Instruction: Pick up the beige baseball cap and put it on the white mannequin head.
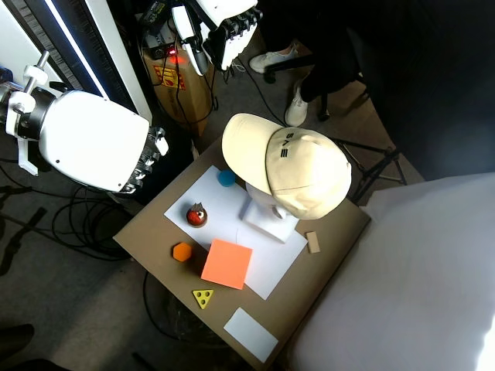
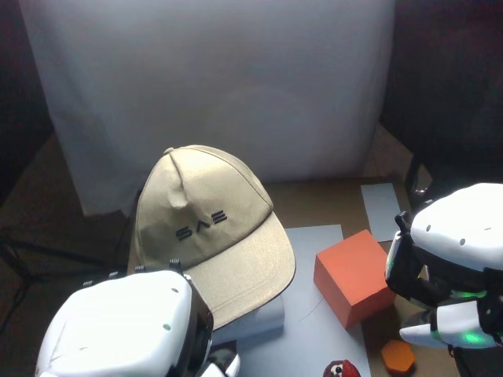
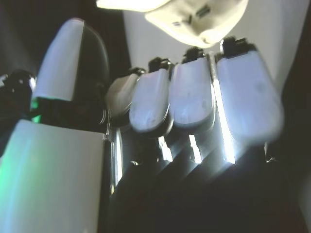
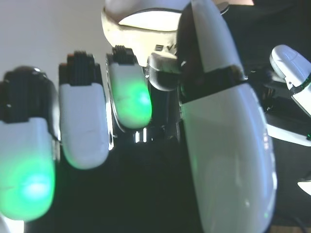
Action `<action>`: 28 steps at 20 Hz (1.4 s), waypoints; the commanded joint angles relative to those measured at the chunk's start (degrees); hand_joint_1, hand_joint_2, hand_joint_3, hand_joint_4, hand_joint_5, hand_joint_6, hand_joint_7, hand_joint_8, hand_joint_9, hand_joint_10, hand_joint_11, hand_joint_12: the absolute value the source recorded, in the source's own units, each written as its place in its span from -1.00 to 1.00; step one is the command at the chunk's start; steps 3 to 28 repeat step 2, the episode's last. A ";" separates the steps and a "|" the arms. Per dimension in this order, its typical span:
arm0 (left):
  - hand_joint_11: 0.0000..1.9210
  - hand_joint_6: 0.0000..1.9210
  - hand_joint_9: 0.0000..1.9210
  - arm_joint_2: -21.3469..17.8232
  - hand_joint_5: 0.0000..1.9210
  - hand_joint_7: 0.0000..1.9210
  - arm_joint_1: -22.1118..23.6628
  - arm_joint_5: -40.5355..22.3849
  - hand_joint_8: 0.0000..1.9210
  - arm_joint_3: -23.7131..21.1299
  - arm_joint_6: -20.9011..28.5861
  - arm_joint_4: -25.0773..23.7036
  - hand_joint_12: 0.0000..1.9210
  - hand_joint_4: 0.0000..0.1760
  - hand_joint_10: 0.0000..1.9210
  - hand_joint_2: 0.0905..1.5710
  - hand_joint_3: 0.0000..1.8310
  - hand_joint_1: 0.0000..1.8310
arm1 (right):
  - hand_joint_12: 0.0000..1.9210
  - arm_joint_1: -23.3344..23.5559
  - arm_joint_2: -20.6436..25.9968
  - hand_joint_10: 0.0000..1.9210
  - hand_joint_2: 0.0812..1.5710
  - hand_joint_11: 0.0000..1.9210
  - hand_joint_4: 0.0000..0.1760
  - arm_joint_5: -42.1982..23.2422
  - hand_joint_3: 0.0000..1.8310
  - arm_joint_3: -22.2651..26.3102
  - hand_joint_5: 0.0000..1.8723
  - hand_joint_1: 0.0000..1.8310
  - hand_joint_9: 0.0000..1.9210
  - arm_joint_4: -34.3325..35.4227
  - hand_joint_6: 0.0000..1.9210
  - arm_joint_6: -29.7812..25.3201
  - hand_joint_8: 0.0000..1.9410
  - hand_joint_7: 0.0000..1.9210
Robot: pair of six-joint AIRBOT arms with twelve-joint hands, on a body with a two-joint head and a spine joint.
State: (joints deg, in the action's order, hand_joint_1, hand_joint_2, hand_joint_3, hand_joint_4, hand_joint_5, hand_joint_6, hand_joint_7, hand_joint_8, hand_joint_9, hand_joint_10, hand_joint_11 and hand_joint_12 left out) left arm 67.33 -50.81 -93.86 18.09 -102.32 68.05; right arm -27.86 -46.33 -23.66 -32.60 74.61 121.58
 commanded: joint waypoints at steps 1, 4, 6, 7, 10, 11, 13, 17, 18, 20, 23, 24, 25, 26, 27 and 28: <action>0.69 1.00 0.58 -0.21 0.37 0.54 0.67 -3.76 1.00 -0.01 0.23 -5.14 1.00 -1.00 1.00 0.41 -0.99 0.07 | 1.00 0.84 -0.07 1.00 0.63 1.00 1.00 -2.04 -0.98 0.10 0.42 0.02 0.79 -1.57 1.00 -0.41 1.00 0.61; 0.69 1.00 0.58 -0.30 0.37 0.54 0.78 -3.76 1.00 -0.02 0.66 -5.59 1.00 -1.00 1.00 0.41 -0.99 0.07 | 1.00 0.89 -0.09 1.00 0.65 1.00 1.00 -2.06 -0.98 0.10 0.42 0.02 0.79 -1.57 1.00 -0.46 1.00 0.61; 0.69 1.00 0.58 -0.30 0.37 0.54 0.78 -3.76 1.00 -0.02 0.66 -5.59 1.00 -1.00 1.00 0.41 -0.99 0.07 | 1.00 0.89 -0.09 1.00 0.65 1.00 1.00 -2.06 -0.98 0.10 0.42 0.02 0.79 -1.57 1.00 -0.46 1.00 0.61; 0.69 1.00 0.58 -0.30 0.37 0.54 0.78 -3.76 1.00 -0.02 0.66 -5.59 1.00 -1.00 1.00 0.41 -0.99 0.07 | 1.00 0.89 -0.09 1.00 0.65 1.00 1.00 -2.06 -0.98 0.10 0.42 0.02 0.79 -1.57 1.00 -0.46 1.00 0.61; 0.69 1.00 0.58 -0.30 0.37 0.54 0.78 -3.76 1.00 -0.02 0.66 -5.59 1.00 -1.00 1.00 0.41 -0.99 0.07 | 1.00 0.89 -0.09 1.00 0.65 1.00 1.00 -2.06 -0.98 0.10 0.42 0.02 0.79 -1.57 1.00 -0.46 1.00 0.61; 0.69 1.00 0.58 -0.30 0.37 0.54 0.78 -3.76 1.00 -0.02 0.66 -5.59 1.00 -1.00 1.00 0.41 -0.99 0.07 | 1.00 0.89 -0.09 1.00 0.65 1.00 1.00 -2.06 -0.98 0.10 0.42 0.02 0.79 -1.57 1.00 -0.46 1.00 0.61; 0.69 1.00 0.58 -0.30 0.37 0.54 0.78 -3.76 1.00 -0.02 0.66 -5.59 1.00 -1.00 1.00 0.41 -0.99 0.07 | 1.00 0.89 -0.09 1.00 0.65 1.00 1.00 -2.06 -0.98 0.10 0.42 0.02 0.79 -1.57 1.00 -0.46 1.00 0.61; 0.69 1.00 0.58 -0.30 0.37 0.54 0.78 -3.76 1.00 -0.02 0.66 -5.59 1.00 -1.00 1.00 0.41 -0.99 0.07 | 1.00 0.89 -0.09 1.00 0.65 1.00 1.00 -2.06 -0.98 0.10 0.42 0.02 0.79 -1.57 1.00 -0.46 1.00 0.61; 0.69 1.00 0.58 -0.30 0.37 0.54 0.78 -3.76 1.00 -0.02 0.66 -5.59 1.00 -1.00 1.00 0.41 -0.99 0.07 | 1.00 0.89 -0.09 1.00 0.65 1.00 1.00 -2.06 -0.98 0.10 0.42 0.02 0.79 -1.57 1.00 -0.46 1.00 0.61; 0.69 1.00 0.58 -0.30 0.37 0.54 0.78 -3.76 1.00 -0.02 0.66 -5.59 1.00 -1.00 1.00 0.41 -0.99 0.07 | 1.00 0.89 -0.09 1.00 0.65 1.00 1.00 -2.06 -0.98 0.10 0.42 0.02 0.79 -1.57 1.00 -0.46 1.00 0.61; 0.69 1.00 0.58 -0.30 0.37 0.54 0.78 -3.76 1.00 -0.02 0.66 -5.59 1.00 -1.00 1.00 0.41 -0.99 0.07 | 1.00 0.89 -0.09 1.00 0.65 1.00 1.00 -2.06 -0.98 0.10 0.42 0.02 0.79 -1.57 1.00 -0.46 1.00 0.61; 0.69 1.00 0.58 -0.30 0.37 0.54 0.78 -3.76 1.00 -0.02 0.66 -5.59 1.00 -1.00 1.00 0.41 -0.99 0.07 | 1.00 0.89 -0.09 1.00 0.65 1.00 1.00 -2.06 -0.98 0.10 0.42 0.02 0.79 -1.57 1.00 -0.46 1.00 0.61; 0.69 1.00 0.58 -0.30 0.37 0.54 0.78 -3.76 1.00 -0.02 0.66 -5.59 1.00 -1.00 1.00 0.41 -0.99 0.07 | 1.00 0.89 -0.09 1.00 0.65 1.00 1.00 -2.06 -0.98 0.10 0.42 0.02 0.79 -1.57 1.00 -0.46 1.00 0.61; 0.69 1.00 0.58 -0.30 0.37 0.54 0.78 -3.76 1.00 -0.02 0.66 -5.59 1.00 -1.00 1.00 0.41 -0.99 0.07 | 1.00 0.89 -0.09 1.00 0.65 1.00 1.00 -2.06 -0.98 0.10 0.42 0.02 0.79 -1.57 1.00 -0.46 1.00 0.61; 0.69 1.00 0.58 -0.30 0.37 0.54 0.78 -3.76 1.00 -0.02 0.66 -5.59 1.00 -1.00 1.00 0.41 -0.99 0.07 | 1.00 0.89 -0.09 1.00 0.65 1.00 1.00 -2.06 -0.98 0.10 0.42 0.02 0.79 -1.57 1.00 -0.46 1.00 0.61; 0.69 1.00 0.58 -0.30 0.37 0.54 0.78 -3.76 1.00 -0.02 0.66 -5.59 1.00 -1.00 1.00 0.41 -0.99 0.07 | 1.00 0.89 -0.09 1.00 0.65 1.00 1.00 -2.06 -0.98 0.10 0.42 0.02 0.79 -1.57 1.00 -0.46 1.00 0.61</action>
